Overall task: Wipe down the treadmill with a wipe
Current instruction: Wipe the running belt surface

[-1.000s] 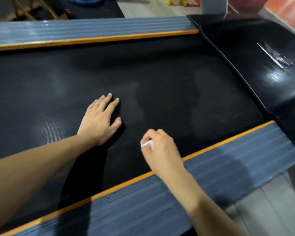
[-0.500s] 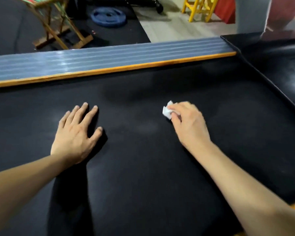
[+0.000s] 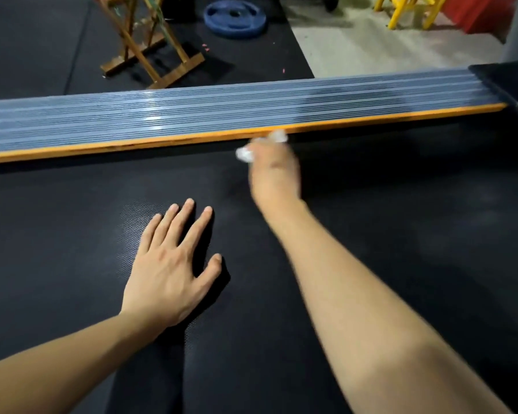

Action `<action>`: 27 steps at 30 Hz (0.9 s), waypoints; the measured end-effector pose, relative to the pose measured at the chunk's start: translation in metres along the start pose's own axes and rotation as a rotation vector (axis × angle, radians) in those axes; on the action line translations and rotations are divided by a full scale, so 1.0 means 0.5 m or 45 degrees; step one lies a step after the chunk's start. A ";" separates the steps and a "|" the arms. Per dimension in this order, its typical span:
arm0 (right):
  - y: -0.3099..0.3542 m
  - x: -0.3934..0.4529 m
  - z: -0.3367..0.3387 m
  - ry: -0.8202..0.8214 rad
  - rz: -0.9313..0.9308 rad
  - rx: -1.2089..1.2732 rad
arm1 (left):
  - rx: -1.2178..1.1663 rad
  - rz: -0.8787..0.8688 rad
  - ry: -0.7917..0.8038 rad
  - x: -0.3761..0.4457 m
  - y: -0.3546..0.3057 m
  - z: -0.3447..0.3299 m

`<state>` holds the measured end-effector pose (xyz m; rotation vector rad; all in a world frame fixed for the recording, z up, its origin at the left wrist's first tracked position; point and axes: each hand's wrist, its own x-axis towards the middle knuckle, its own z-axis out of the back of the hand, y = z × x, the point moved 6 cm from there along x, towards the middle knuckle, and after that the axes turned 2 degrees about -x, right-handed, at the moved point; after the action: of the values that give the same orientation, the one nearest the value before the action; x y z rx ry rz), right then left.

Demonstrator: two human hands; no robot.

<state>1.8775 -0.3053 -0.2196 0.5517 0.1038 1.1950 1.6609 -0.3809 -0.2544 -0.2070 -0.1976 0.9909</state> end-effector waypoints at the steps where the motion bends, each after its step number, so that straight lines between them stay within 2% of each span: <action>1: 0.078 -0.020 -0.038 0.137 0.198 -0.012 | -0.001 -0.001 0.004 -0.001 0.000 0.000; 3: 0.160 -0.060 -0.079 0.378 0.460 -0.026 | -0.003 -0.008 0.012 -0.003 0.000 0.001; 4: 0.153 -0.060 -0.073 0.375 0.561 -0.024 | -0.003 -0.008 0.014 -0.004 -0.001 0.002; 6: 0.074 -0.037 -0.015 0.186 0.618 -0.117 | -0.005 0.000 0.010 -0.003 -0.001 0.004; 8: -0.060 -0.004 0.047 0.029 0.413 -0.316 | -0.004 0.002 0.004 -0.001 -0.003 0.004; 11: -0.223 0.006 0.120 -0.074 -0.094 -0.408 | 0.018 0.004 -0.009 -0.002 -0.004 0.003; 12: -0.227 0.001 0.114 -0.113 -0.173 -0.394 | 0.021 0.006 -0.010 -0.002 -0.003 0.003; 14: -0.161 -0.017 0.078 -0.102 -0.293 -0.121 | 0.022 0.007 -0.001 0.001 -0.003 0.002; 16: -0.037 -0.055 0.013 0.084 -0.156 0.183 | 0.021 0.012 0.000 0.001 -0.002 0.002; 18: 0.085 -0.123 -0.034 0.246 0.176 0.243 | 0.001 0.019 -0.015 0.002 0.001 0.003; 20: 0.103 -0.164 -0.035 0.253 0.475 0.209 | -0.021 0.021 -0.021 0.003 0.004 0.005; 21: 0.072 -0.156 -0.016 0.195 0.535 0.165 | -0.023 0.027 -0.030 0.003 0.004 0.006; 22: 0.024 -0.134 0.012 0.118 0.483 0.103 | -0.026 0.033 -0.043 0.003 0.004 0.007; 25: -0.186 -0.089 0.115 -0.067 0.052 -0.153 | -0.035 0.040 -0.063 0.003 0.002 0.005; 27: -0.272 -0.105 0.171 -0.156 -0.094 -0.215 | -0.020 0.039 -0.059 0.004 0.004 0.004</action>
<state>2.0045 -0.4169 -0.2191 0.4676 -0.0799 1.0842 1.6599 -0.3778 -0.2529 -0.2019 -0.2450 1.0255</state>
